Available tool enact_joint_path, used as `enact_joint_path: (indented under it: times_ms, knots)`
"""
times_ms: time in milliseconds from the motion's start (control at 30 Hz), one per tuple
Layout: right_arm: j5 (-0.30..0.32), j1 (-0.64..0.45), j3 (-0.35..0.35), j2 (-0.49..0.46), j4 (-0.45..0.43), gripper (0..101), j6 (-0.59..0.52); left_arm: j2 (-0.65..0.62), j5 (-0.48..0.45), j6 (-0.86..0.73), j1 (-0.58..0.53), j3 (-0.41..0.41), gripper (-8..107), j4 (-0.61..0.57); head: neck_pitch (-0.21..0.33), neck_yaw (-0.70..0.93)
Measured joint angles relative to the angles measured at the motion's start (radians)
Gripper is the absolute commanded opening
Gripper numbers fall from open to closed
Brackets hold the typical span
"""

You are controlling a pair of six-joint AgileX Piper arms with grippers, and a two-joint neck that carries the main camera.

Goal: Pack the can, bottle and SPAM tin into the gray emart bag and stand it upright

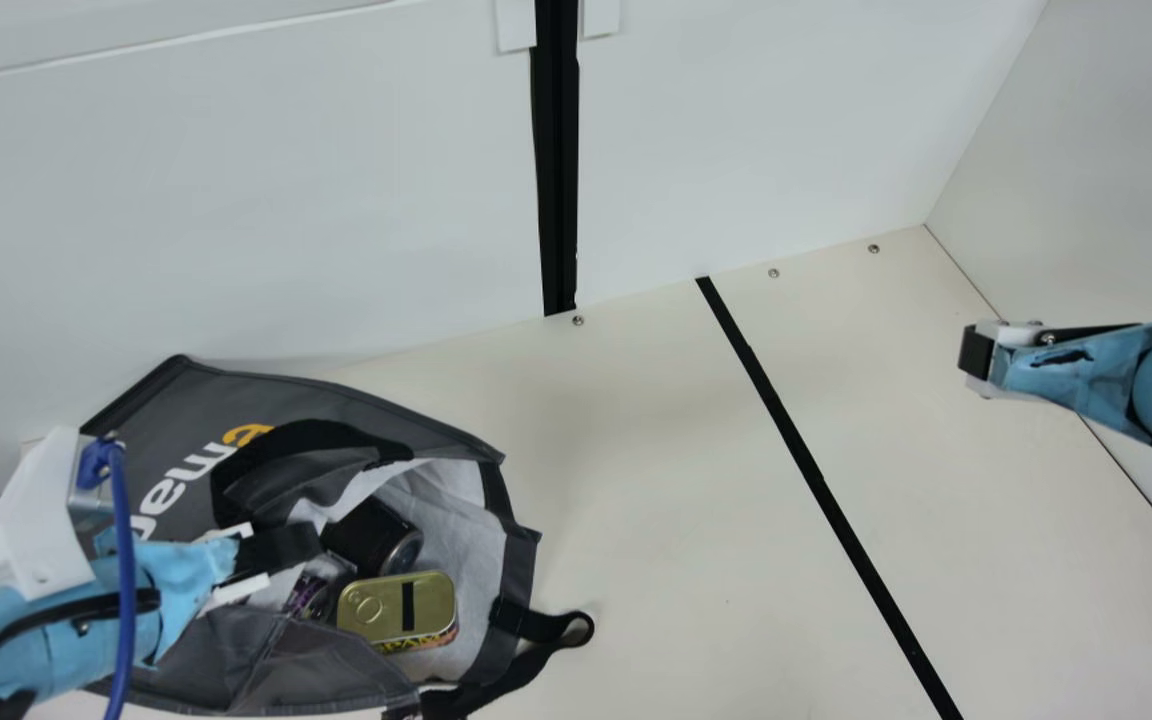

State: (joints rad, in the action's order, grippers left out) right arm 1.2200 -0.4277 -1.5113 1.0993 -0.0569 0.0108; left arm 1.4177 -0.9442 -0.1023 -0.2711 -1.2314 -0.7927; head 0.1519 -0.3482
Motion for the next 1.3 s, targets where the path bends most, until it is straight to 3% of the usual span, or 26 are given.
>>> enact_joint_path:
  times_ms: [367, 967, 1300]
  knots:
    - [-0.011, 0.038, 0.059, -0.004, 0.079, 95, -0.077, 0.0, 0.0, 0.0, 0.0, 0.0, -8, 0.0, 0.0, 0.002]
    - [-0.079, 0.144, 0.227, -0.001, 0.181, 95, -0.206, 0.0, 0.0, 0.0, 0.0, 0.0, -8, 0.0, 0.0, 0.002]
    - [-0.131, 0.164, 0.332, 0.014, 0.28, 95, -0.294, 0.0, 0.0, 0.0, 0.0, 0.0, -8, 0.0, 0.0, 0.0]
